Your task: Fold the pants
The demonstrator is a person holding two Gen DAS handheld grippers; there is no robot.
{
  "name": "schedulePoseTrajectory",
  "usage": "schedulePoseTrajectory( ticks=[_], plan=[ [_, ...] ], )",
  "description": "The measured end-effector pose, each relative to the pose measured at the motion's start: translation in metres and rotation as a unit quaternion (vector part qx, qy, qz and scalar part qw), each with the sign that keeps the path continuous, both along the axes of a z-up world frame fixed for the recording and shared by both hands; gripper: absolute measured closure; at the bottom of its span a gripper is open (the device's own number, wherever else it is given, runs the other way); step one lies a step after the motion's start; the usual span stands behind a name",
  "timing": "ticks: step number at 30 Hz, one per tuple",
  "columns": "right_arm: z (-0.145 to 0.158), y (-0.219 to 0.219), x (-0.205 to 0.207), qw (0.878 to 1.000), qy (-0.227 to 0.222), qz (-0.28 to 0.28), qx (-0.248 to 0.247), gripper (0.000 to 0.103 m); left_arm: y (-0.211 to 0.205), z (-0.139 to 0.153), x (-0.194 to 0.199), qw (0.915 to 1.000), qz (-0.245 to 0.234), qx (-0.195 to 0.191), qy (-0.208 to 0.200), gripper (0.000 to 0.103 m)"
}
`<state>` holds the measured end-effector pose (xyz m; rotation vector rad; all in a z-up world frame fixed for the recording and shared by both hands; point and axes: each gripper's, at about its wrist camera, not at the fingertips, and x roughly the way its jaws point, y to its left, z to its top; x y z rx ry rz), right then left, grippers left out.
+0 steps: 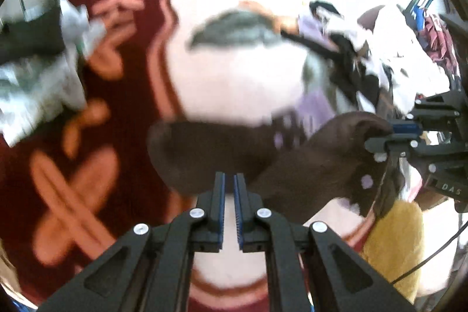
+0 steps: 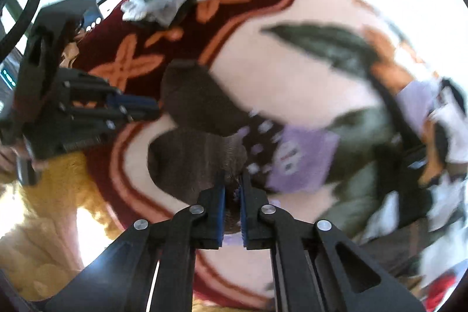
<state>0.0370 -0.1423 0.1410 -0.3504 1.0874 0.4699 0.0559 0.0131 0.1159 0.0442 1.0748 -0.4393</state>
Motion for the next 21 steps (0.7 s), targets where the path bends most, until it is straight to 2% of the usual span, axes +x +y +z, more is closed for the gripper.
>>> schedulePoseTrajectory(
  ticks=[1, 3, 5, 8, 11, 14, 17, 19, 21],
  plan=[
    [0.007, -0.001, 0.0, 1.0, -0.015, 0.0, 0.002, 0.095, -0.001, 0.01, 0.003, 0.9997, 0.001, 0.008, -0.023, 0.097],
    [0.02, -0.002, 0.0, 0.999, -0.032, 0.002, 0.011, 0.095, -0.005, 0.022, 0.009, 0.9991, -0.001, 0.011, -0.041, 0.097],
    [0.028, 0.003, 0.0, 0.999, -0.05, 0.012, -0.001, 0.095, -0.007, 0.023, 0.014, 0.9995, 0.0, 0.004, -0.03, 0.097],
    [0.046, 0.017, 0.002, 0.994, -0.097, 0.037, -0.039, 0.095, -0.004, 0.01, 0.016, 0.9999, 0.013, -0.001, -0.002, 0.097],
    [0.072, 0.031, 0.008, 0.991, -0.117, 0.053, -0.03, 0.095, 0.001, -0.007, 0.01, 0.9993, 0.026, -0.009, 0.024, 0.097],
    [0.089, 0.052, 0.001, 0.983, -0.16, 0.087, -0.034, 0.095, 0.013, -0.025, 0.005, 0.9974, 0.052, -0.017, 0.046, 0.097],
    [0.078, 0.068, -0.011, 0.978, -0.169, 0.119, -0.023, 0.095, 0.025, -0.035, -0.002, 0.9961, 0.069, -0.018, 0.052, 0.097],
    [0.053, 0.08, -0.024, 0.978, -0.151, 0.143, -0.02, 0.095, 0.036, -0.04, -0.01, 0.9954, 0.081, -0.008, 0.05, 0.097],
    [0.013, 0.091, -0.044, 0.977, -0.12, 0.172, -0.032, 0.095, 0.048, -0.045, -0.018, 0.9945, 0.09, -0.005, 0.054, 0.097]
  ],
)
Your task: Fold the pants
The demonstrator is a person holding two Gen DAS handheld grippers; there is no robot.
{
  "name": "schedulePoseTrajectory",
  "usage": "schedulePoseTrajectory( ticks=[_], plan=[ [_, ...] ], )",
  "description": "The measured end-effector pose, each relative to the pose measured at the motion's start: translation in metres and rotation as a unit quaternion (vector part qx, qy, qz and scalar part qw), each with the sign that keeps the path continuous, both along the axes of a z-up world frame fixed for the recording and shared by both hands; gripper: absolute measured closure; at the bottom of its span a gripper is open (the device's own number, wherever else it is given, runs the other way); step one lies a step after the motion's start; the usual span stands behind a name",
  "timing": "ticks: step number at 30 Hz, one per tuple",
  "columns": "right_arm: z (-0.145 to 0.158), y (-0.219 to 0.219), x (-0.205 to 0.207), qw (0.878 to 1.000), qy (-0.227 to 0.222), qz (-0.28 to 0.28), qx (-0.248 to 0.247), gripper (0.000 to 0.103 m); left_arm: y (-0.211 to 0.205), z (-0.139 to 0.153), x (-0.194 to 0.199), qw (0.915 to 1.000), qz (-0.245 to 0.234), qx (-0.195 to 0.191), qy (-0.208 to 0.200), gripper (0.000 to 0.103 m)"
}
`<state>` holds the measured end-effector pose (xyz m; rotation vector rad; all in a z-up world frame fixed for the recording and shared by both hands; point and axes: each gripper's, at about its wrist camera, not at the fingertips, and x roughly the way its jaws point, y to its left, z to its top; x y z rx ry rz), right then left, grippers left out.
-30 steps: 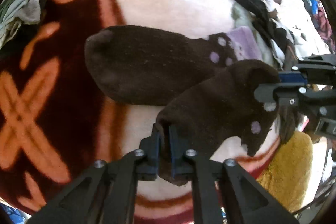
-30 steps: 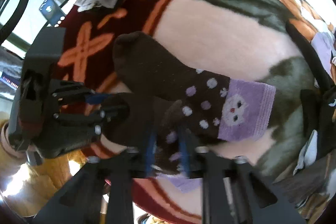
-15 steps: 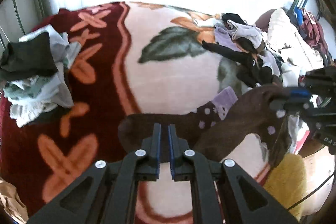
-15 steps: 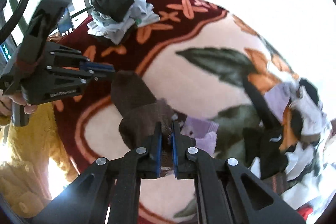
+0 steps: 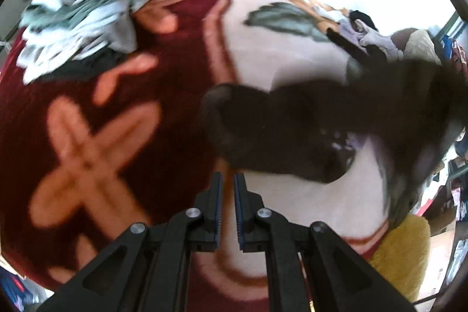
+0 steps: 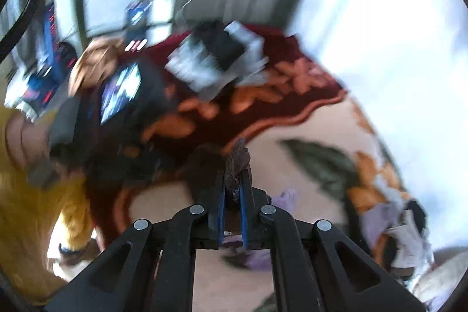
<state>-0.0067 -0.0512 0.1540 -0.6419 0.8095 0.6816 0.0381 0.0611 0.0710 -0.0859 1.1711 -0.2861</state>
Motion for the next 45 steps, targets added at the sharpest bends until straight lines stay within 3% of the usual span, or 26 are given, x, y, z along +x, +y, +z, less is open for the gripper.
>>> schedulePoseTrajectory(
  ticks=[3, 6, 8, 11, 16, 19, 25, 33, 39, 45],
  plan=[
    [-0.049, 0.01, -0.03, 0.998, 0.054, 0.024, -0.018, 0.095, 0.011, -0.007, -0.01, 0.9999, 0.007, -0.005, 0.012, 0.097],
    [-0.092, 0.014, -0.064, 0.994, 0.065, 0.051, -0.065, 0.095, 0.013, -0.012, -0.017, 0.9999, 0.005, -0.002, 0.016, 0.096],
    [-0.109, 0.013, -0.079, 0.993, 0.065, 0.054, -0.087, 0.095, 0.013, -0.014, -0.02, 0.9998, 0.004, -0.005, 0.019, 0.096],
    [-0.119, 0.008, -0.086, 0.992, 0.087, 0.041, -0.083, 0.094, 0.009, -0.017, -0.023, 0.9997, 0.0, -0.015, 0.022, 0.096],
    [-0.115, -0.011, -0.087, 0.993, 0.086, -0.037, -0.07, 0.075, -0.006, -0.019, -0.027, 0.9993, -0.015, -0.022, 0.026, 0.088],
    [-0.11, -0.027, -0.089, 0.991, 0.087, -0.086, -0.054, 0.074, -0.014, -0.019, -0.03, 0.999, -0.021, -0.028, 0.027, 0.076],
    [-0.098, -0.061, -0.092, 0.977, 0.114, -0.181, -0.006, 0.067, -0.032, -0.024, -0.037, 0.9981, -0.03, -0.038, 0.037, 0.069],
    [-0.093, -0.099, -0.091, 0.947, 0.155, -0.276, 0.051, 0.067, -0.05, -0.037, -0.046, 0.9968, -0.029, -0.049, 0.057, 0.066],
    [-0.085, -0.117, -0.093, 0.937, 0.153, -0.308, 0.061, 0.065, -0.057, -0.038, -0.049, 0.9972, -0.027, -0.042, 0.055, 0.062],
    [-0.065, -0.122, -0.097, 0.946, 0.136, -0.289, 0.061, 0.065, -0.065, -0.038, -0.052, 0.9973, -0.036, -0.033, 0.054, 0.062]
  ],
)
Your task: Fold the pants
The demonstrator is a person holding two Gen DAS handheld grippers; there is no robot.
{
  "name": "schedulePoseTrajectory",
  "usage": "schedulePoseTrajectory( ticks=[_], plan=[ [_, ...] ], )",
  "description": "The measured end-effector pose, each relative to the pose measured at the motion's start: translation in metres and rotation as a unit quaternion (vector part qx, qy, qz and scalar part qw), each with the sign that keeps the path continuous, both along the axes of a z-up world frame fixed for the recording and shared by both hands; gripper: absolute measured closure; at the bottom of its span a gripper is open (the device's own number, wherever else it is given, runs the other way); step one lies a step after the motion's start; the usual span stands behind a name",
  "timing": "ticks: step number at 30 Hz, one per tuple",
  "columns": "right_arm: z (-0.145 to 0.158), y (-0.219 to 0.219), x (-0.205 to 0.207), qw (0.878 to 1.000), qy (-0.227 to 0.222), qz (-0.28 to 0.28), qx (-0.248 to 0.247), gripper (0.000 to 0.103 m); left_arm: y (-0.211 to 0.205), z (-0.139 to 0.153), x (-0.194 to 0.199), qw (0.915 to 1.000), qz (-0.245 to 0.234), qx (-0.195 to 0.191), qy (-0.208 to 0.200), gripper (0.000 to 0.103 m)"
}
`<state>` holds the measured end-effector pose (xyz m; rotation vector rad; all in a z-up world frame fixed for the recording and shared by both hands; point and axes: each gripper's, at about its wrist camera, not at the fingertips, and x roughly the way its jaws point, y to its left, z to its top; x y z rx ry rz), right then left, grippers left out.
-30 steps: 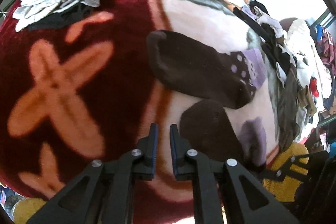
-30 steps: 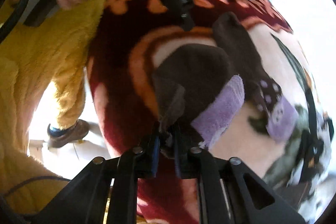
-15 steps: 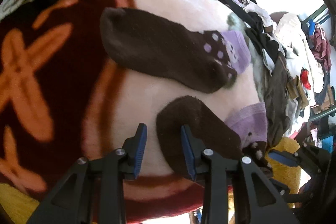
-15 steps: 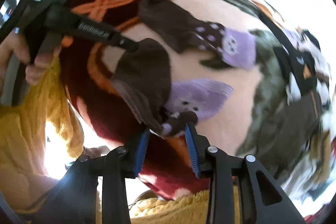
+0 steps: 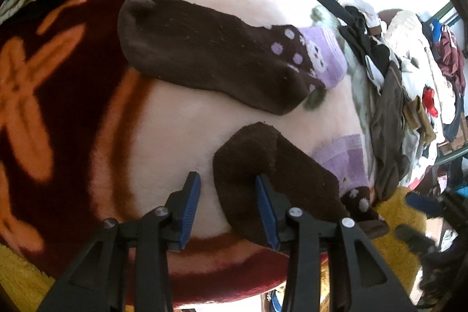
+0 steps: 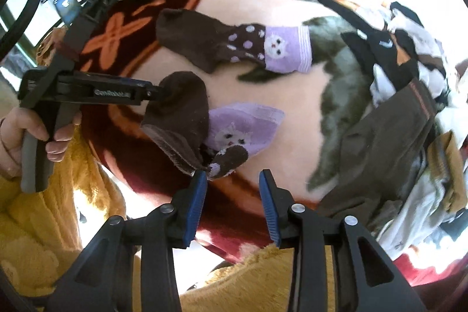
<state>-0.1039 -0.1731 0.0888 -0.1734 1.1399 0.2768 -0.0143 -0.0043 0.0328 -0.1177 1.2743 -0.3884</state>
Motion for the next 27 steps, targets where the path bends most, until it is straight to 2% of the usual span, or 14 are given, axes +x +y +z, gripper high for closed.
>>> schedulePoseTrajectory(
  ticks=[3, 4, 6, 11, 16, 19, 21, 22, 24, 26, 27],
  plan=[
    [0.01, -0.008, 0.005, 1.0, -0.007, -0.001, 0.008, 0.06, -0.005, 0.0, -0.001, 1.0, 0.0, -0.002, 0.004, 0.061],
    [0.012, -0.012, 0.01, 1.0, -0.008, -0.004, 0.011, 0.056, -0.007, 0.0, -0.001, 1.0, -0.002, -0.006, 0.006, 0.06],
    [0.008, -0.018, 0.026, 1.0, 0.005, -0.004, 0.025, 0.054, -0.012, -0.002, -0.001, 0.9998, -0.012, -0.008, 0.011, 0.053],
    [-0.024, -0.027, 0.078, 0.995, 0.07, -0.005, 0.069, 0.054, -0.022, -0.002, 0.001, 0.9996, -0.024, 0.007, 0.014, 0.052],
    [-0.06, -0.013, 0.102, 0.994, 0.101, 0.035, 0.032, 0.054, -0.03, -0.007, 0.001, 0.9993, -0.024, 0.028, 0.009, 0.052],
    [-0.076, -0.01, 0.106, 0.992, 0.117, 0.039, 0.03, 0.054, -0.039, -0.007, -0.001, 0.9979, -0.036, 0.054, -0.005, 0.053],
    [-0.082, -0.011, 0.107, 0.991, 0.123, 0.025, 0.042, 0.054, -0.041, -0.006, -0.003, 0.9968, -0.043, 0.066, -0.013, 0.06],
    [-0.084, -0.012, 0.107, 0.991, 0.123, 0.019, 0.045, 0.056, -0.042, -0.006, -0.003, 0.9964, -0.044, 0.071, -0.015, 0.062],
    [-0.084, -0.016, 0.105, 0.99, 0.128, 0.003, 0.054, 0.065, -0.041, -0.006, -0.002, 0.997, -0.043, 0.063, -0.014, 0.077],
    [-0.082, -0.021, 0.101, 0.99, 0.128, -0.004, 0.063, 0.088, -0.039, -0.007, -0.001, 0.998, -0.037, 0.051, -0.006, 0.086],
    [-0.08, -0.023, 0.099, 0.99, 0.124, -0.011, 0.061, 0.094, -0.039, -0.007, -0.001, 0.9985, -0.033, 0.044, -0.003, 0.091]
  ],
)
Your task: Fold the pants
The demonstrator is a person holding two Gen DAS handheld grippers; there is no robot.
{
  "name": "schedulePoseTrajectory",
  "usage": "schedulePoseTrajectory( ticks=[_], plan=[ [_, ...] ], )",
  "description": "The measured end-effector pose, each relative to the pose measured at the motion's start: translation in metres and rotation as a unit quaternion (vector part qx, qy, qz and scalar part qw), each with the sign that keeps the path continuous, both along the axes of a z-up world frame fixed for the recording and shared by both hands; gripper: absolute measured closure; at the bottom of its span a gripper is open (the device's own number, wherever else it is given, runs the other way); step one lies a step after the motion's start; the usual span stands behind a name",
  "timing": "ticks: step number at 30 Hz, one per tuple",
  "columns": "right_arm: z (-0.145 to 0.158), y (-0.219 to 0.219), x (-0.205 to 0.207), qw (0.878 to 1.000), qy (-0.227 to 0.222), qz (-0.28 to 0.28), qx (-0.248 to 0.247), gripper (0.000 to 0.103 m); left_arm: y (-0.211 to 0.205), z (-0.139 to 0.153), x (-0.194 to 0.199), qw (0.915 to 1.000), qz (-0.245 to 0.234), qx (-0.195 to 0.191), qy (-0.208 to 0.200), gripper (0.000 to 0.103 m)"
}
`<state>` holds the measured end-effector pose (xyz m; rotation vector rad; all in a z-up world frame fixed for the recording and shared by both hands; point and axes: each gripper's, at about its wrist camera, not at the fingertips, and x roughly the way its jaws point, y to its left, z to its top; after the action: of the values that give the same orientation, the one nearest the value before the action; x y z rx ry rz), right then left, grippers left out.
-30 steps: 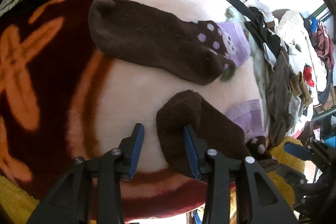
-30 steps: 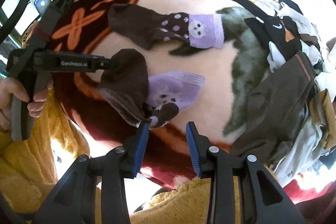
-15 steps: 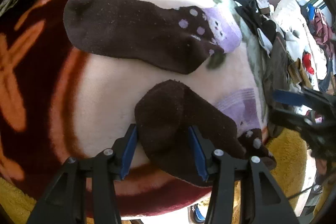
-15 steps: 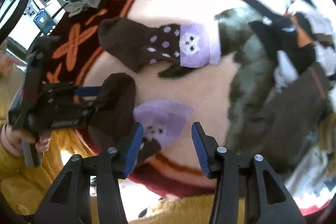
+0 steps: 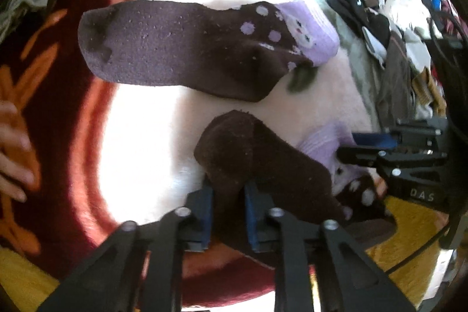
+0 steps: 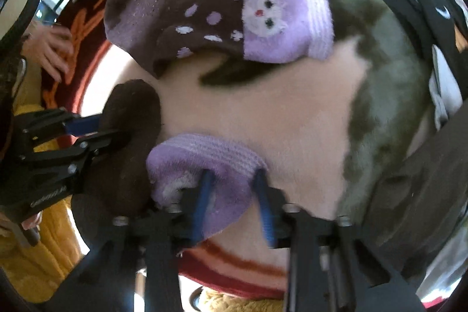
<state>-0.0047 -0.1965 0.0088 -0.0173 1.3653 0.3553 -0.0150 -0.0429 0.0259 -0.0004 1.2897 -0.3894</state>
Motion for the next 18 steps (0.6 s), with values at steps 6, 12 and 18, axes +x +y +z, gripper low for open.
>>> schedulePoseTrajectory(
  ticks=[6, 12, 18],
  plan=[
    [0.032, -0.02, -0.017, 0.998, -0.053, -0.042, 0.02, 0.097, 0.006, 0.011, -0.009, 0.9997, -0.003, -0.001, -0.023, 0.096],
    [0.055, -0.038, -0.026, 0.991, -0.105, -0.085, 0.015, 0.098, 0.029, 0.03, -0.008, 0.9983, 0.036, -0.017, -0.043, 0.096],
    [0.048, -0.05, -0.034, 0.987, -0.107, -0.118, 0.012, 0.097, 0.05, 0.039, -0.011, 0.9954, 0.069, -0.017, -0.065, 0.096]
  ],
)
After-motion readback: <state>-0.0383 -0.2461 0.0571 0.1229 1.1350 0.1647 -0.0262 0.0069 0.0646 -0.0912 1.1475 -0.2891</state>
